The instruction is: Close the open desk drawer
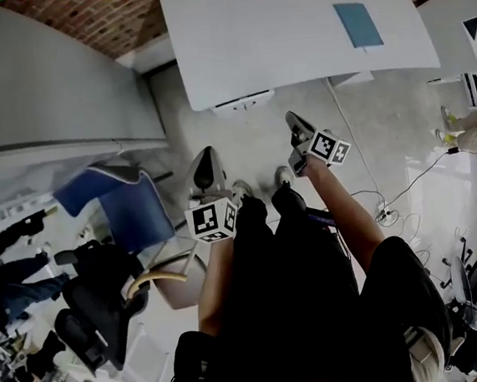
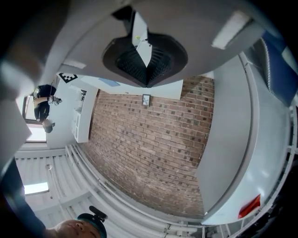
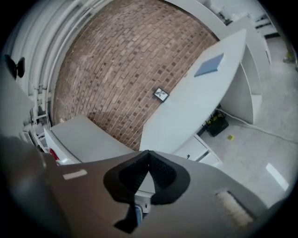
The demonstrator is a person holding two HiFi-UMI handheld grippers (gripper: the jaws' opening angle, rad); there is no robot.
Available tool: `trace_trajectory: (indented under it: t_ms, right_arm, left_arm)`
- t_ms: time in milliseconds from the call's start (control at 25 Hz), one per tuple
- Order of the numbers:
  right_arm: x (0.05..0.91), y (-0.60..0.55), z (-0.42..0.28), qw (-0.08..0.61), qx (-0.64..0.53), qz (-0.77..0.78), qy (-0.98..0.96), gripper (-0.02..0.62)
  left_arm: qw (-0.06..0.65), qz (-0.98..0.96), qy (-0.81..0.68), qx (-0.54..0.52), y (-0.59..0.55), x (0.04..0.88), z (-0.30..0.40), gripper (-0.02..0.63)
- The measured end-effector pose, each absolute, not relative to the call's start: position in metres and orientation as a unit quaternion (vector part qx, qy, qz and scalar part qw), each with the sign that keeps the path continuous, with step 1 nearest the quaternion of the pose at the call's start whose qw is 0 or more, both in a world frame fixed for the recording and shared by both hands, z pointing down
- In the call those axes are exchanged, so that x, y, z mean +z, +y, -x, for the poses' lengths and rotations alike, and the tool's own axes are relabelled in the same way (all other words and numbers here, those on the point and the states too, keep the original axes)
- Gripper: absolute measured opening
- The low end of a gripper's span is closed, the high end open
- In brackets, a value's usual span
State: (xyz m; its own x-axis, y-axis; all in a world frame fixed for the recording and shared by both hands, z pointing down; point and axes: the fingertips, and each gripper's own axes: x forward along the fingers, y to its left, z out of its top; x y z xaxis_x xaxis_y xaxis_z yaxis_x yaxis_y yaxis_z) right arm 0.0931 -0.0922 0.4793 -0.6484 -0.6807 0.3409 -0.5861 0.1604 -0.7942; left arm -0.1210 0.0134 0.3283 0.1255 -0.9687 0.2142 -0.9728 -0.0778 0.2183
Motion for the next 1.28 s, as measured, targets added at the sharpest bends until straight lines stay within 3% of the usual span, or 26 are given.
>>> trace_trajectory:
  t_ms: [400,640,1280]
  right_arm:
    - [0.348,-0.069,-0.102,-0.046,-0.291,0.450,0.843,0.003]
    - [0.290,-0.045,-0.095,-0.068,-0.191,0.436,0.877,0.002]
    - [0.265,-0.057,-0.092,-0.070,-0.156,0.428,0.888,0.002]
  left_arm:
    - [0.101,-0.759,-0.643,-0.017,0.035,0.236,0.095,0.017]
    - [0.078,-0.769,-0.634,-0.030,0.040,0.208,0.083,0.017]
    - [0.050,-0.782,-0.621,-0.002,0.018,0.208,0.077,0.017]
